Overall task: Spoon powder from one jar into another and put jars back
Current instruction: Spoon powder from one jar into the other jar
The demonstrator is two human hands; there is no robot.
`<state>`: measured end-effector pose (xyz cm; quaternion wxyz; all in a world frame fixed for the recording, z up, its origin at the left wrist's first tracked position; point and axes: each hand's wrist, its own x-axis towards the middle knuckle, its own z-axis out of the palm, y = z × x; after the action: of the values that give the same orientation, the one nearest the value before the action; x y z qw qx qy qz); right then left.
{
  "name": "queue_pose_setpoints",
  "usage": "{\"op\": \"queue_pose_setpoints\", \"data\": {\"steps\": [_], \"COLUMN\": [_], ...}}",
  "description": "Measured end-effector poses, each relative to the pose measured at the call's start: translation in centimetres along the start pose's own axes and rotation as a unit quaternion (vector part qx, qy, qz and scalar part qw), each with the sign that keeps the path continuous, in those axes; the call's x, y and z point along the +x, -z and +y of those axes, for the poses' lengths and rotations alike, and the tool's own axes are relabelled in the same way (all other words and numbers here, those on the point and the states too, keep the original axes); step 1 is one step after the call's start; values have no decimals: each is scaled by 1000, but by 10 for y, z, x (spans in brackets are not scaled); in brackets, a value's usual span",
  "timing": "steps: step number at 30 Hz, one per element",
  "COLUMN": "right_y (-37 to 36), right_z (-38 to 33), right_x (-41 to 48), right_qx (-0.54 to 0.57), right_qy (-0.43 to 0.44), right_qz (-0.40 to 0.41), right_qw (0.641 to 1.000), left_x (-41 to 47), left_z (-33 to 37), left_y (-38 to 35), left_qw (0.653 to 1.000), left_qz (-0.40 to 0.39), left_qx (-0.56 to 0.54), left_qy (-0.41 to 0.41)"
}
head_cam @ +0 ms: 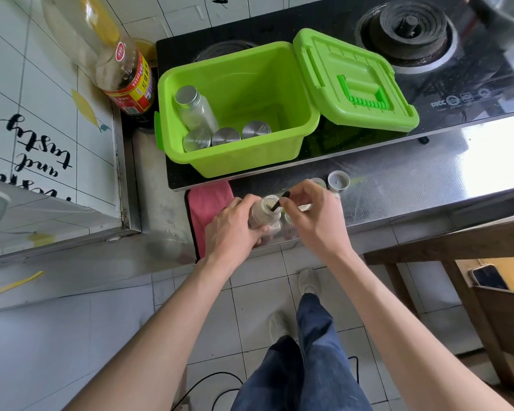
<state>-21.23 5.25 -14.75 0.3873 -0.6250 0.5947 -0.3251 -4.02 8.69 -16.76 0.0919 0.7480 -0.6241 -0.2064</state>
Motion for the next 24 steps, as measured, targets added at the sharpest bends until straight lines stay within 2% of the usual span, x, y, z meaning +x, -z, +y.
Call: {"op": "queue_pose_setpoints", "data": {"steps": [5,10,17,24], "right_y": [-3,3,8,3], "right_z": [3,-2,-2,-3], "right_x": [3,7,7,8], "right_qx": [140,228,241,193], "right_qy": [-121,-188,-222,-191], "right_qz": [-33,-9,32,-9], "right_qw": [982,955,944,962], "left_x": [0,0,0,0], "left_z": [-1,0,0,2], "left_y": [-1,-2,-2,-2], "left_qw": [1000,1000,1000,1000], "left_qz": [2,3,1,4], "left_qx": [0,1,6,6], "left_qy": [1,3,4,4]}}
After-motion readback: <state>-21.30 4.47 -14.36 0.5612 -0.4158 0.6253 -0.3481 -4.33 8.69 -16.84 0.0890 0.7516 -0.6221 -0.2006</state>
